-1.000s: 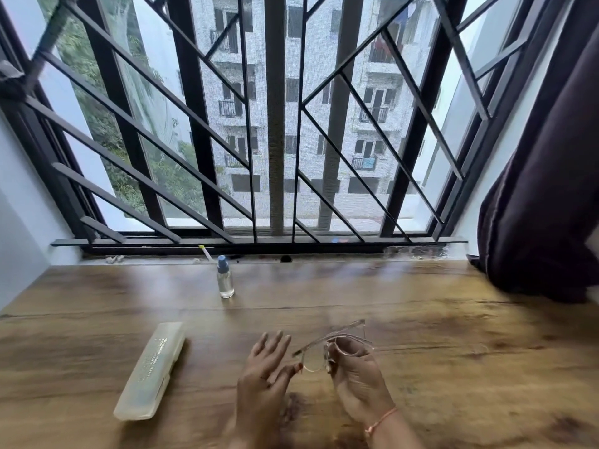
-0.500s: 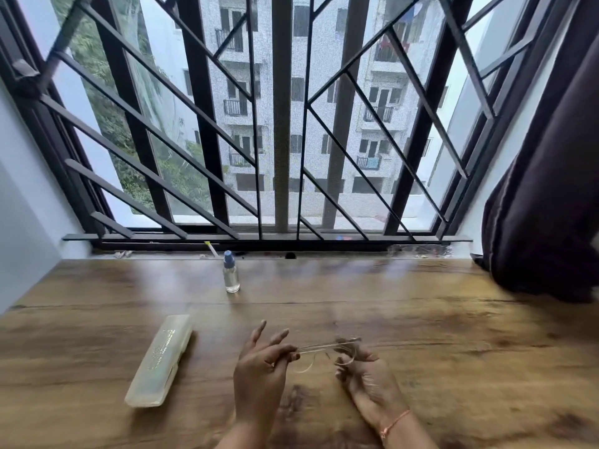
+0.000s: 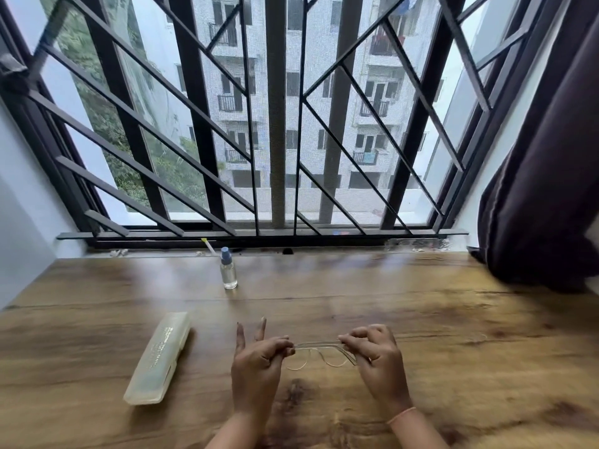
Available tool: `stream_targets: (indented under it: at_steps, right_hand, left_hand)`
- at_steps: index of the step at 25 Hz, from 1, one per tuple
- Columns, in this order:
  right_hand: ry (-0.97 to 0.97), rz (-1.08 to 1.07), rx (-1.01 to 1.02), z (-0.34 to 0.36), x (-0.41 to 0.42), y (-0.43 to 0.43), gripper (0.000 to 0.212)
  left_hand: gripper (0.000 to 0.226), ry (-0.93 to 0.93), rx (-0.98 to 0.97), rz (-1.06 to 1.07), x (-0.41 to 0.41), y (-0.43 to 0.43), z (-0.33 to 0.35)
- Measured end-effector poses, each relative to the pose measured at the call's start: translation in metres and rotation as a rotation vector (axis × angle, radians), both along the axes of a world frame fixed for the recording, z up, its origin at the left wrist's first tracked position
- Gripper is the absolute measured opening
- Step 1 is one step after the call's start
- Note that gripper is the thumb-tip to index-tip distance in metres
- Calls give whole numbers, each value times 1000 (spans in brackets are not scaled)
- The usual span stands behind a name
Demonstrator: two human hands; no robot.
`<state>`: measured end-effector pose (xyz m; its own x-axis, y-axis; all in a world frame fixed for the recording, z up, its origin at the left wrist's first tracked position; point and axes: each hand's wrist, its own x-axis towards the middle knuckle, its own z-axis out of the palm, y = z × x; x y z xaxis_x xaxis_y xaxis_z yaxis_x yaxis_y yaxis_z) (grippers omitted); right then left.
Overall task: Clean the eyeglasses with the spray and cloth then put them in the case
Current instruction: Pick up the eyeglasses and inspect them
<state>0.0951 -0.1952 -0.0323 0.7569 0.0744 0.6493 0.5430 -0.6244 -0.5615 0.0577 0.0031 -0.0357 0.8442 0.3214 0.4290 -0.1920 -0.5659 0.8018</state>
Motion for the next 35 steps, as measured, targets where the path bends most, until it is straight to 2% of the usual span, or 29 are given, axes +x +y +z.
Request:
stream_targets:
  at_steps: [5, 10, 14, 31, 35]
  right_hand:
    - [32, 4, 65, 6, -1, 4, 23]
    - [154, 20, 204, 12, -2, 5, 33]
    - [201, 56, 226, 20, -2, 3, 31]
    - [344, 99, 312, 29, -9, 4, 30]
    - [374, 97, 329, 31, -11, 5, 27]
  left_hand:
    - [33, 2, -129, -23, -3, -1, 8]
    - [46, 12, -308, -37, -3, -2, 16]
    - [43, 5, -372, -55, -4, -3, 17]
    - [44, -51, -390, -65, -6, -2, 16]
    - [41, -71, -456, -70, -7, -2, 17]
